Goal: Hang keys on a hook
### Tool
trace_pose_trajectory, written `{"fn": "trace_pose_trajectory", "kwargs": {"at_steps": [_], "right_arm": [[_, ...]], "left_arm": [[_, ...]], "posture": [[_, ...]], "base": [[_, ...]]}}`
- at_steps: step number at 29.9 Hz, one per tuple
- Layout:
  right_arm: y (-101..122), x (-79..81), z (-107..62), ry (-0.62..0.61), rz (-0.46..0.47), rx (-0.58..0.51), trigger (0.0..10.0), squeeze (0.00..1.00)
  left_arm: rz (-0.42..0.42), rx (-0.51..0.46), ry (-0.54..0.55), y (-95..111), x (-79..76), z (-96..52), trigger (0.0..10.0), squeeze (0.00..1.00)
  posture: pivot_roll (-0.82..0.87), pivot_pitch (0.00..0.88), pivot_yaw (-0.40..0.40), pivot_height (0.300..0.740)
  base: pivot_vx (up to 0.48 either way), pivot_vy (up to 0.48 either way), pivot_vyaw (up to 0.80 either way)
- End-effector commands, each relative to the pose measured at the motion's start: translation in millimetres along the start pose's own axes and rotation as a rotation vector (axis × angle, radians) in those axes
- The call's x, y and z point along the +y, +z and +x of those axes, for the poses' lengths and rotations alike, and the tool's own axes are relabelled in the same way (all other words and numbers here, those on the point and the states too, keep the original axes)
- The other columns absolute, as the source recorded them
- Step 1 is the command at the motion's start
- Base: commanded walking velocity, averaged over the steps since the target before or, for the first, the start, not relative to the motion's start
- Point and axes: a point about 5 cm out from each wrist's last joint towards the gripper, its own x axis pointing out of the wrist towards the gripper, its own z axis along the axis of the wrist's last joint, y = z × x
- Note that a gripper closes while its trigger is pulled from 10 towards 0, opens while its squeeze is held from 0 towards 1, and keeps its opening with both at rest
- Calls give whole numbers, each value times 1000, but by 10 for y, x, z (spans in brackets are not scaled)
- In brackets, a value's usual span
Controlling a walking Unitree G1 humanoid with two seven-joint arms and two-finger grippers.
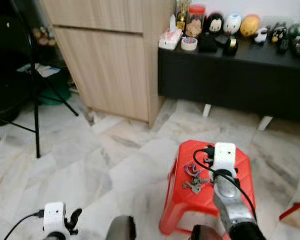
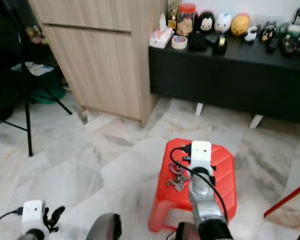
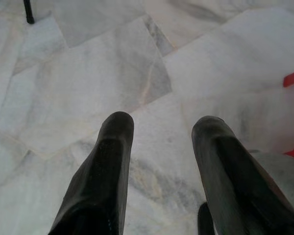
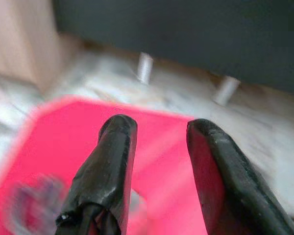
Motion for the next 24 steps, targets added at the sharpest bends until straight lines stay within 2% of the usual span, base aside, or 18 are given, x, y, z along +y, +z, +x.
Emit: {"fn": "trace_pose_trajectory", "kwargs": {"at_steps": [1,4,5,6,7,8,10,12,13,14,20,24], "right_arm": [[-66,50,-3,16,-66,49,10000,0],[-188,38,10,36,-98,144,10000,0],[-216,33,18,42,-114,165,10000,525],[-234,30,27,52,-131,183,10000,827],[-254,28,48,70,-157,212,10000,1000],[-259,28,57,76,-165,223,10000,1000],[-271,90,73,162,-229,259,10000,1000],[-249,111,91,193,-293,254,10000,1000],[-228,115,107,200,-324,248,10000,349],[-199,114,128,202,-340,245,10000,0],[-58,170,195,249,-331,225,10000,0],[-57,176,201,251,-347,237,10000,0]], "left_arm": [[4,33,0,-59,14,-24,10000,0],[4,34,-3,-65,9,-27,10000,0],[4,34,-4,-67,8,-29,10000,0],[4,34,-5,-69,7,-30,10000,0],[3,33,-6,-74,5,-34,10000,0],[2,33,-6,-76,5,-35,10000,0],[1,34,-6,-86,6,-43,10000,0],[1,34,-7,-98,10,-53,10000,0],[1,35,-7,-108,14,-61,10000,0],[1,35,-7,-124,21,-76,10000,0],[4,38,-2,-190,64,-141,10000,0],[15,46,-4,-232,94,-184,10000,0]], "posture": [[73,69,19,604],[75,78,16,604],[75,79,15,604],[78,81,15,604],[81,87,13,604],[81,87,13,604],[88,92,14,604],[92,98,11,604],[97,105,8,604],[104,111,6,604],[113,140,4,604],[117,155,7,604]], "base": [[0,0,0],[0,0,0],[0,0,0],[0,0,0],[0,0,0],[0,0,0],[0,0,0],[0,0,0],[0,0,0],[0,0,0],[0,0,0],[0,0,0]]}}
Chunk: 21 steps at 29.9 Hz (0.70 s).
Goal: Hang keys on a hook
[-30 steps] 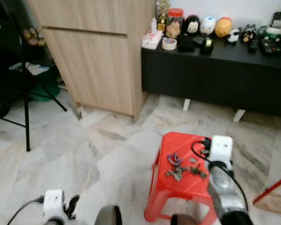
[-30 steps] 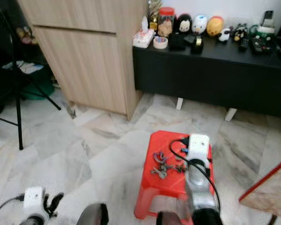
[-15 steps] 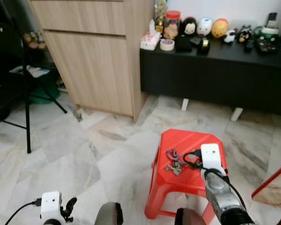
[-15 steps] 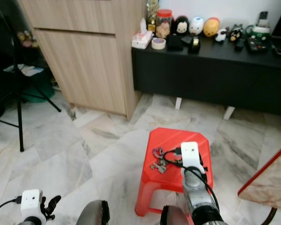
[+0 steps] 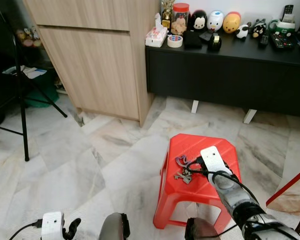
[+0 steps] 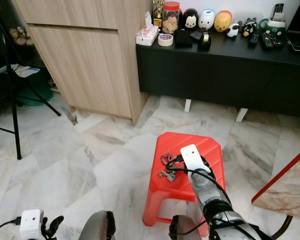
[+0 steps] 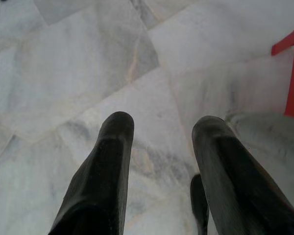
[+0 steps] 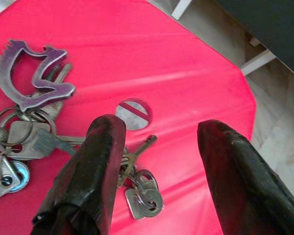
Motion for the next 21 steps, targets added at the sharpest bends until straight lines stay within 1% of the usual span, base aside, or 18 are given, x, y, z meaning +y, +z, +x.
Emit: {"fn": "trace_pose_trajectory", "kwargs": {"at_steps": [1,3,8,11,20,21], "right_arm": [[-39,11,2,7,-9,24,10000,0],[-90,9,0,7,-2,54,10000,0],[-139,7,-3,9,24,71,10000,0],[-151,7,-4,10,41,81,10000,0],[-164,-4,-2,16,51,91,10000,0],[-165,4,-2,21,67,93,10000,0]], "left_arm": [[15,-6,-1,-17,41,-35,10000,0],[18,-5,-1,-40,62,-60,10000,0],[25,-3,1,-72,102,-101,10000,0],[32,2,1,-89,125,-121,10000,0],[44,8,-3,-118,177,-167,10000,0],[50,10,-5,-121,184,-172,10000,0]], "posture": [[119,160,9,604],[121,166,10,604],[131,181,14,604],[135,188,18,604],[149,202,25,604],[148,204,27,604]], "base": [[0,0,0],[0,0,0],[0,0,0],[0,0,0],[0,0,0],[0,0,0]]}}
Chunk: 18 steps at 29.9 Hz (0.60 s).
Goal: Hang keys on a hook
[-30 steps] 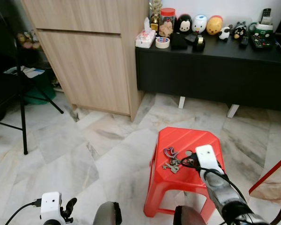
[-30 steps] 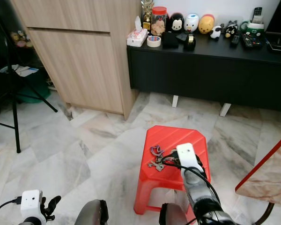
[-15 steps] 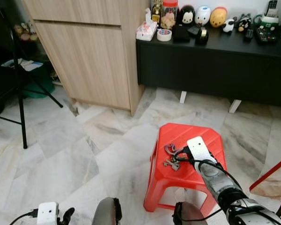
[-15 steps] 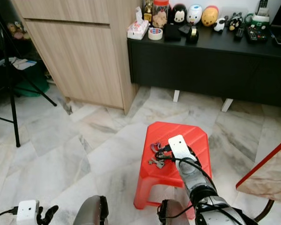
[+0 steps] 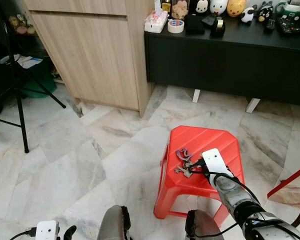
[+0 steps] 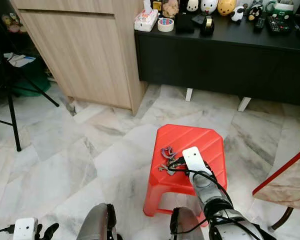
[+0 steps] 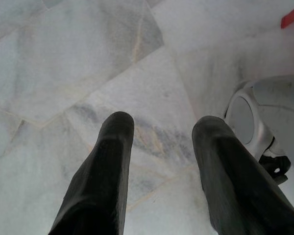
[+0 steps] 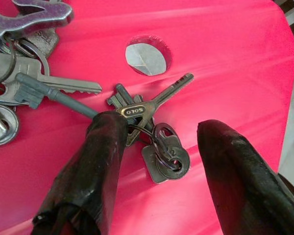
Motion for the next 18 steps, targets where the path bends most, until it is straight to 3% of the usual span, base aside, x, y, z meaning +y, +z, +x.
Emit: {"fn": "trace_pose_trajectory", "kwargs": {"at_steps": [1,3,4,18], "right_arm": [[-64,33,-2,25,59,36,7804,0],[-61,35,-2,26,70,36,7804,0],[-63,24,-2,16,72,35,0,0],[-156,87,-15,50,83,56,0,0]], "left_arm": [[24,19,4,-44,79,-59,10000,0],[25,20,4,-47,83,-63,10000,0],[26,21,4,-51,87,-68,10000,0],[46,36,-19,-70,109,-91,10000,0]], "posture": [[151,206,29,604],[151,206,29,604],[154,204,29,604],[160,213,35,604]], "base": [[0,0,0],[0,0,0],[0,0,0],[0,0,0]]}}
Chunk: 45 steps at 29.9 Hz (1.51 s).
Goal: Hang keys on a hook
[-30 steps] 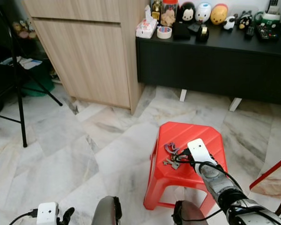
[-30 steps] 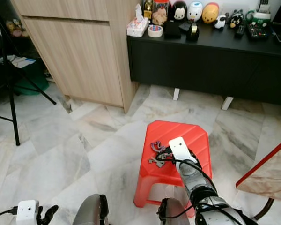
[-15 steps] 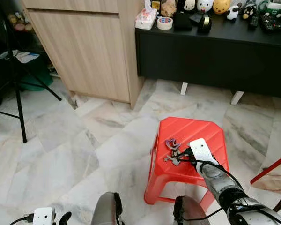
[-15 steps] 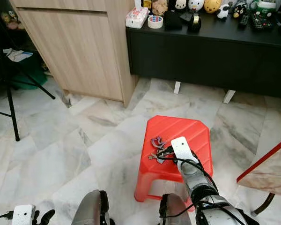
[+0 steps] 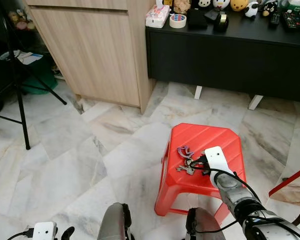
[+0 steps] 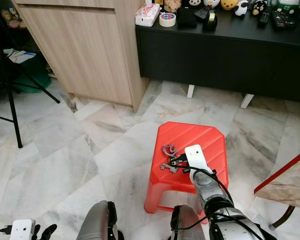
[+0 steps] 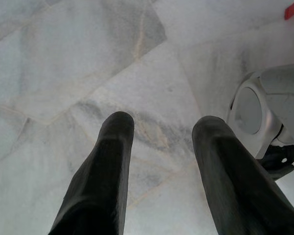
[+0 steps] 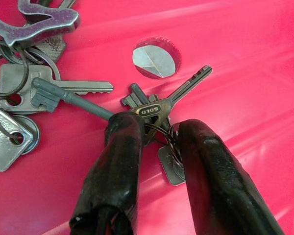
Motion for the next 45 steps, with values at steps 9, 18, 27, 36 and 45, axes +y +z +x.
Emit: {"fn": "trace_pose_trajectory", "kwargs": {"at_steps": [9,18,27,36,45], "right_arm": [[-135,130,-16,49,7,50,0,0],[225,179,-23,46,181,-144,0,0],[210,280,-98,31,266,-211,0,0],[126,119,-234,-130,347,-249,0,0],[352,14,-409,-182,418,-453,0,0]], "left_arm": [[30,44,-11,-61,44,-44,10000,0],[36,46,-6,-6,12,23,10000,0],[25,42,-3,48,-43,91,10000,0],[21,37,-2,72,-63,116,10000,0],[16,37,-3,101,-82,148,10000,0]], "posture": [[162,212,37,604],[148,185,32,604],[128,157,23,604],[113,155,25,604],[104,119,25,604]], "base": [[0,0,0],[0,0,0],[0,0,0],[0,0,0],[0,0,0]]}}
